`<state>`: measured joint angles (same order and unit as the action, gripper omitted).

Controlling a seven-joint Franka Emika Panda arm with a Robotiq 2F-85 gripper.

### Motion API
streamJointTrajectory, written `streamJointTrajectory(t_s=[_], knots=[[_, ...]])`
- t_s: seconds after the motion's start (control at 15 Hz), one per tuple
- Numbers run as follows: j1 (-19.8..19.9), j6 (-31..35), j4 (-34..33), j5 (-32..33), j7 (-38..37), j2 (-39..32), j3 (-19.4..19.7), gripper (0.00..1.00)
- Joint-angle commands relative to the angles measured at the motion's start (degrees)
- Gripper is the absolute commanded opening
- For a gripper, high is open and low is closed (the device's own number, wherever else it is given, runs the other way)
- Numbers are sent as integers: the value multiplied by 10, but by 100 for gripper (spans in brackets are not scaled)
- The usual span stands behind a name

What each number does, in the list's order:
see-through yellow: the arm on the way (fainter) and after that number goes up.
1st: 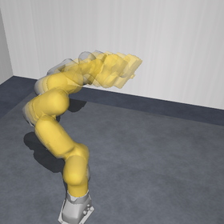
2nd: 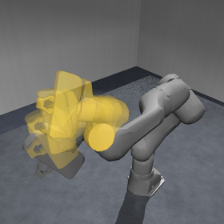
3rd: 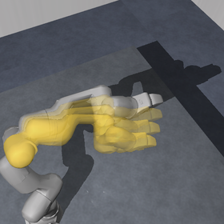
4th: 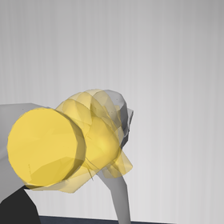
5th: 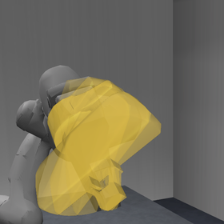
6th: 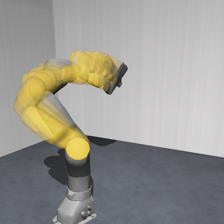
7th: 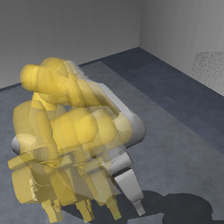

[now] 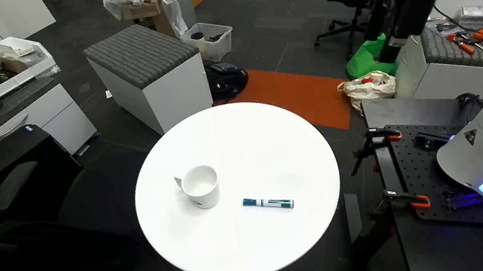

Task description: Move the marker to the right.

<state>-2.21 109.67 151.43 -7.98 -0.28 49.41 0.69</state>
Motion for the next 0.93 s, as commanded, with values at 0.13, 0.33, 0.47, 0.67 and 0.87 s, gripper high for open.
streamJointTrajectory(t_s=[0.13,0.33,0.47,0.67,0.87], knots=[[3,-2,-2,-1,2,0,-2,100],[3,-2,-2,-1,2,0,-2,100],[4,3,-2,1,1,-1,-3,100],[4,31,1,1,5,-4,-4,100],[-1,79,3,1,12,-17,-5,100]])
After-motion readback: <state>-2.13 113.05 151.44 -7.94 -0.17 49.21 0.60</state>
